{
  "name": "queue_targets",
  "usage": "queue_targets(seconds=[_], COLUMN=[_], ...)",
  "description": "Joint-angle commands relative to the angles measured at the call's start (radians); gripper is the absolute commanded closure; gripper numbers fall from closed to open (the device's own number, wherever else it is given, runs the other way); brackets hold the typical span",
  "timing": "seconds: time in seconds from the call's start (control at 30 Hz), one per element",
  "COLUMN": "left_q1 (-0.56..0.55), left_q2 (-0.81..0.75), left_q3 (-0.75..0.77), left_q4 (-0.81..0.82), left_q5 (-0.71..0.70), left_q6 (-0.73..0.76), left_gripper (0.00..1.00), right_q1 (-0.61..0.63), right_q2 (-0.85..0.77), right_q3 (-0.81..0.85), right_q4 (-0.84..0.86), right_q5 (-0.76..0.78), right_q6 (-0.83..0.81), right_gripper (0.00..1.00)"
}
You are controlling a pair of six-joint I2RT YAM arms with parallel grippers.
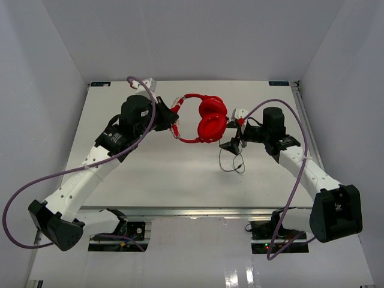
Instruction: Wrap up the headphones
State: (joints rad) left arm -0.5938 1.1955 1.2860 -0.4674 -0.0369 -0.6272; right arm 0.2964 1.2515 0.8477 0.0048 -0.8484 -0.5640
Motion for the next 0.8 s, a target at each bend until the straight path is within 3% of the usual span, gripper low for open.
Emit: queue_targets(seconds=[0.0,0.13,0.37,0.47,0.67,0.77], left_q1=[0.0,0.0,0.0,0.0,0.004,0.013], left_q2=[-0.09,-0.11,-0.132,-0.134,-0.131,-0.128], left_q3=[0.039,0.025,0.004,0.0,0.022,0.01], left_q4=[0.038,0.052,0.081,0.093,0.146,0.184], left_q5=[0.002,-0.005,-0.01,-0.008,-0.026,-0.037], left_q6=[-0.045,-0.066,-0.095,-0.109,-0.169,-0.221], left_gripper=[1.0,1.0,1.0,1.0,1.0,1.0], right_q1=[0.008,0.017,0.019,0.032,0.066,0.075], right_q2=[-0.002,-0.011,-0.016,0.02,0.062,0.033], right_q3=[-0.036,-0.054,-0.038,-0.055,-0.098,-0.125], right_q4=[0.141,0.143,0.159,0.198,0.194,0.194], right_q5=[0.02,-0.001,-0.081,-0.144,-0.234,-0.247], right_q6=[0.059,0.077,0.187,0.251,0.239,0.219], right_gripper=[0.05,0.0,0.0,0.06,0.26,0.31])
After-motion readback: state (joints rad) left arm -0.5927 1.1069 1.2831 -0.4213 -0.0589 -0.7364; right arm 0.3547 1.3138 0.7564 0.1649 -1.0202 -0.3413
